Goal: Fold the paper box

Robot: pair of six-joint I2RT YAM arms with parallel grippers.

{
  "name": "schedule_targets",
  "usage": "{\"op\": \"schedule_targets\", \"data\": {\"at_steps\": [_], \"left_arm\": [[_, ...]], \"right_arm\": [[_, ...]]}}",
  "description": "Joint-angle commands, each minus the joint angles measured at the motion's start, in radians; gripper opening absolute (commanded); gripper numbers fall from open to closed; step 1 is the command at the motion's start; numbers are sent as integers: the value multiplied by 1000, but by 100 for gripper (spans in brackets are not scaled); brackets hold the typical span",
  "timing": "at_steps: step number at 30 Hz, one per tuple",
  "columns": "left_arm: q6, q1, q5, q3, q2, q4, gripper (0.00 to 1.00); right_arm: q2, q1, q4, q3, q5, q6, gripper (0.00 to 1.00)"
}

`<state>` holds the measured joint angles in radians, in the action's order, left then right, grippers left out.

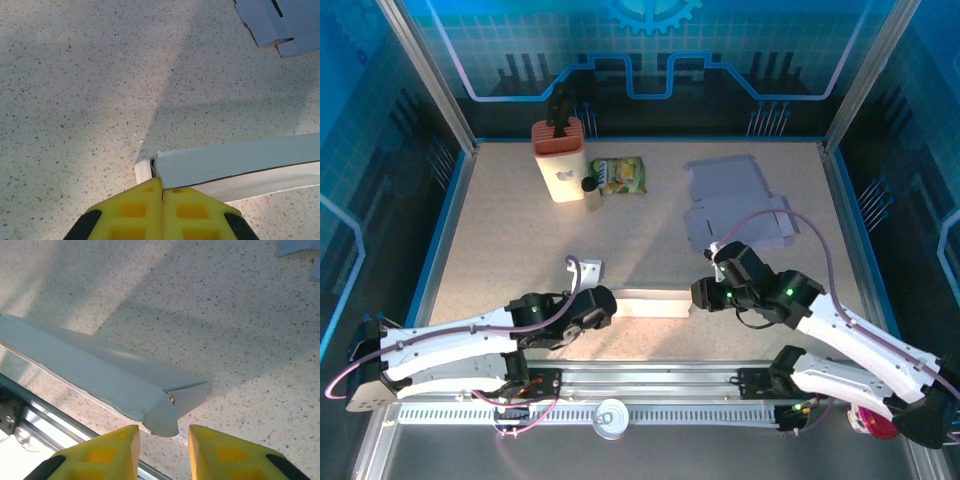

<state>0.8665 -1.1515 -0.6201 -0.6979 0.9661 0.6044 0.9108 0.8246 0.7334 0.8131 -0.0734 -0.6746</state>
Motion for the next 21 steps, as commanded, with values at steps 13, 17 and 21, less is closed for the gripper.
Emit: {"op": "schedule_targets", "data": {"at_steps": [13, 17, 21], "left_arm": [[10, -6, 47, -25, 8, 78, 0], [9, -7, 44, -27, 8, 83, 0], [8, -7, 45, -28, 5, 88, 0]], "right_arm": [[68, 86, 30, 61, -147, 35, 18], [96, 97, 34, 96, -165, 45, 16], [111, 114, 42, 112, -196, 59, 22]]}}
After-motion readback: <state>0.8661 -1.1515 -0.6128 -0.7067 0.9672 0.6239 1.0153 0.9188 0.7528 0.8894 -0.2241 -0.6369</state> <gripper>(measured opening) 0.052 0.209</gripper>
